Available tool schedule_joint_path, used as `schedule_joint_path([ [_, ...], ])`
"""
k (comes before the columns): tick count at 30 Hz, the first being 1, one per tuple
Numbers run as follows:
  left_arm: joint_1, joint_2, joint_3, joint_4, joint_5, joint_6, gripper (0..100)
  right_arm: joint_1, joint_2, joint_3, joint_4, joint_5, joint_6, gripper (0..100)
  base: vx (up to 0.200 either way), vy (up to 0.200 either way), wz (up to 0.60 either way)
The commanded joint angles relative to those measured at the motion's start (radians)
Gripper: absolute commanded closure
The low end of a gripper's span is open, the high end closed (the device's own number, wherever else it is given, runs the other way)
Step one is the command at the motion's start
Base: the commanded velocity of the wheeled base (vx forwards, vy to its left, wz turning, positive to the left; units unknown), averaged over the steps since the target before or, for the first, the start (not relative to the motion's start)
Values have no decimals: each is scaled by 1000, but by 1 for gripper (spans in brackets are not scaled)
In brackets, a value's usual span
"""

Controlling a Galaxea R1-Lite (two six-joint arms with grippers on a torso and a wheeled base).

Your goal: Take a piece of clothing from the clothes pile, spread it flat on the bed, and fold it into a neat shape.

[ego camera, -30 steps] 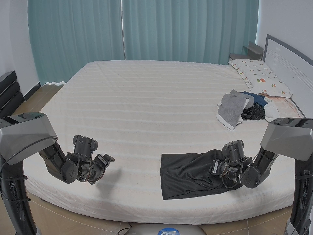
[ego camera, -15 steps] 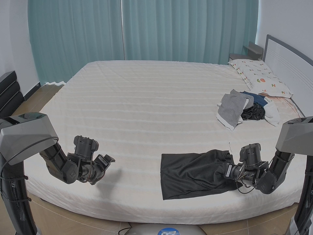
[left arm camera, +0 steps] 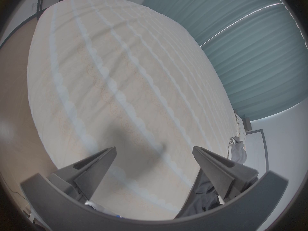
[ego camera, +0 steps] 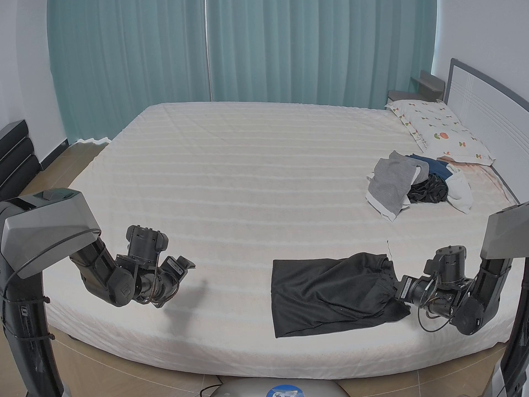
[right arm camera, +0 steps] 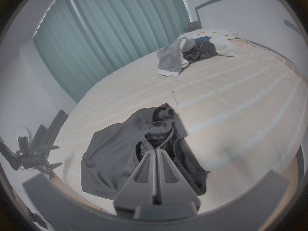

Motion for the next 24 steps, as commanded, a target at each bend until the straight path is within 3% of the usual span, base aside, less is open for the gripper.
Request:
schedule_joint_path([
  [1, 0, 5, 28, -5, 1, -1, 0, -80, 1, 26, -14, 71, 13, 100, 0, 0, 0],
  [13, -2, 7, 33, -5, 2, -1, 0, -78, 138, 155, -253, 87, 24, 100, 0, 0, 0],
  [24, -6, 8, 34, -5, 2, 5, 0, -114, 144, 217, -279, 98, -76, 100, 0, 0, 0],
])
